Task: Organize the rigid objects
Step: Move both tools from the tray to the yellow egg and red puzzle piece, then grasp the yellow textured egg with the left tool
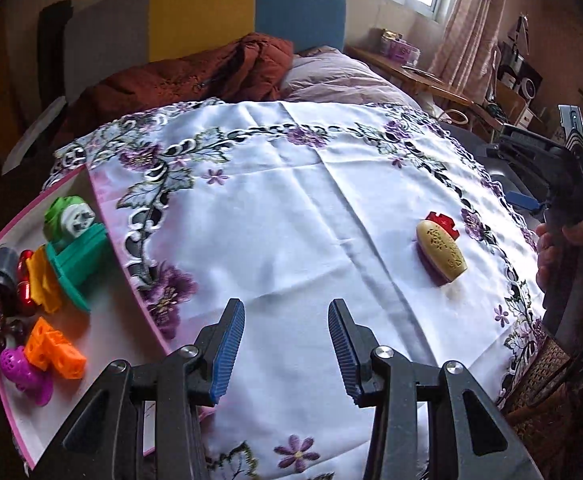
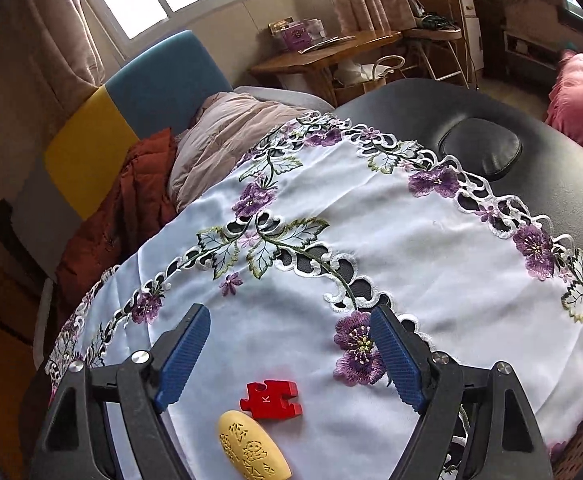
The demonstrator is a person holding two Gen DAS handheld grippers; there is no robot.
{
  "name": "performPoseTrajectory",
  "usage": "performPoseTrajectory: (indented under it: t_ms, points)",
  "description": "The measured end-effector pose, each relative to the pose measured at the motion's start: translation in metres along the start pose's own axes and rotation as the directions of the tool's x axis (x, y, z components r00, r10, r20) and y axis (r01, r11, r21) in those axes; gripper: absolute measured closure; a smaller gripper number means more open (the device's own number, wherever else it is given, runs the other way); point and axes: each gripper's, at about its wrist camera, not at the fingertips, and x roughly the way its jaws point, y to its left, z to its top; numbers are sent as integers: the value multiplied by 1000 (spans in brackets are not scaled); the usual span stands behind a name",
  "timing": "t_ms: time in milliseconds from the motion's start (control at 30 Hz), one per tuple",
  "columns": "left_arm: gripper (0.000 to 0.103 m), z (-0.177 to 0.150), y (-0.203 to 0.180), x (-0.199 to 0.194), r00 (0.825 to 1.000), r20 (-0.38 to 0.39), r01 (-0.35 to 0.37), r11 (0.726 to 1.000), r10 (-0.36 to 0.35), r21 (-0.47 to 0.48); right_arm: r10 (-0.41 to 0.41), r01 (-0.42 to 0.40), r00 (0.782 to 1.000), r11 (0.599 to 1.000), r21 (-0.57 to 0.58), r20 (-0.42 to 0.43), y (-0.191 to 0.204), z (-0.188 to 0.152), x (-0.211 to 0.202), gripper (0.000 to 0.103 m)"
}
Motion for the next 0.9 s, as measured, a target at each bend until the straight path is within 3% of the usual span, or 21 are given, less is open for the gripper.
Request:
performPoseTrajectory:
  t_ms: [200, 433, 533, 700, 833, 900]
  points:
    - [59, 27, -39, 34, 986, -63, 160, 986, -157, 40, 15, -16, 999, 998, 56, 32, -10, 6, -7, 18]
    - [57, 52, -100, 76, 940, -156, 315, 947, -302, 66, 39, -41, 999, 995, 96, 32, -18, 9, -7, 18]
    - [45, 58, -118, 92, 935, -183, 321, 945, -305, 65, 48, -50, 998, 994, 94, 29, -17, 9, -7, 17]
    - [44, 62, -133, 122, 933, -232, 293, 955, -275, 49, 60, -62, 998, 993, 97, 31, -17, 11, -6, 17]
    - [47, 64, -143, 129, 954, -213, 236, 967, -213, 92, 61, -63, 998, 994, 94, 20, -17, 11, -4, 16]
    - [58, 63, -142, 127, 961, -190, 221, 969, -199, 107, 59, -60, 998, 994, 86, 12, -15, 10, -3, 16]
